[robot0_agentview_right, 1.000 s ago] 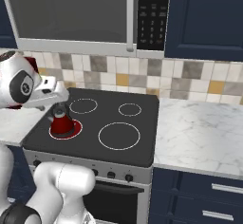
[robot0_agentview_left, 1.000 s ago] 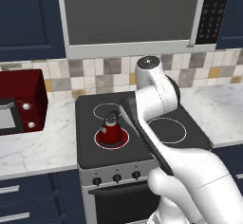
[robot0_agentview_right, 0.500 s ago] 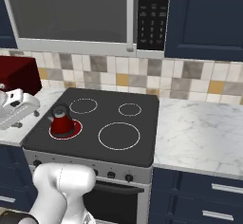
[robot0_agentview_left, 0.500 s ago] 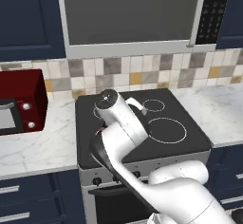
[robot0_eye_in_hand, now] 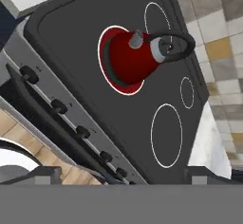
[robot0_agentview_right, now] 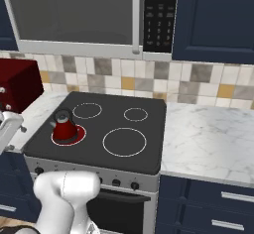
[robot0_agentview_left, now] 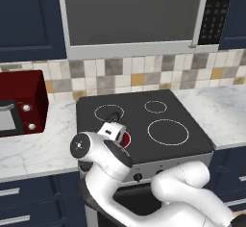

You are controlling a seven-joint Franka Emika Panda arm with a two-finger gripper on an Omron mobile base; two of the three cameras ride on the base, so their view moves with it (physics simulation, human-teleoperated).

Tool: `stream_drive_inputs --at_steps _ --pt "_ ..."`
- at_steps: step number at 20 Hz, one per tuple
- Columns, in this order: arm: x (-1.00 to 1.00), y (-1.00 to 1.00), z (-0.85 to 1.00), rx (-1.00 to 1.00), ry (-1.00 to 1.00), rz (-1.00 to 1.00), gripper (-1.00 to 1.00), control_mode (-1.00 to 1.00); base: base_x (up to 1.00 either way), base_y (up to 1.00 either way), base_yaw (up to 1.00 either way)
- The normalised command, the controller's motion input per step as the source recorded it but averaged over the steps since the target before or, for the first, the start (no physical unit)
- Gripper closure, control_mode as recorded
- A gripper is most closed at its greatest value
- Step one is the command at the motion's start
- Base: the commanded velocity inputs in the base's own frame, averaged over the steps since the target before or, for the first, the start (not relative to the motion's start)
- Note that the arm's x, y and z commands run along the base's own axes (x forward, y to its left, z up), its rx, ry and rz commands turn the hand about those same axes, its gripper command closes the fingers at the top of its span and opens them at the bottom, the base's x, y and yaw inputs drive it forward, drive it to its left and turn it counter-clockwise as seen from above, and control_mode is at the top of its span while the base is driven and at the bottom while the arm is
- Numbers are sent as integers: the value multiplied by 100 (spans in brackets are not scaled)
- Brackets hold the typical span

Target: Lower the heat of the kettle.

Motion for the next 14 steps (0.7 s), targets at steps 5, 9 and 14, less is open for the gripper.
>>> stream_drive_inputs --at_steps 5,9,14 --pt "0 33 -46 -23 0 28 -100 -100 0 0 0" --pt "0 49 -38 -11 -1 11 -100 -100 0 0 0" --pt "3 47 -36 0 -1 0 -100 -100 0 0 0"
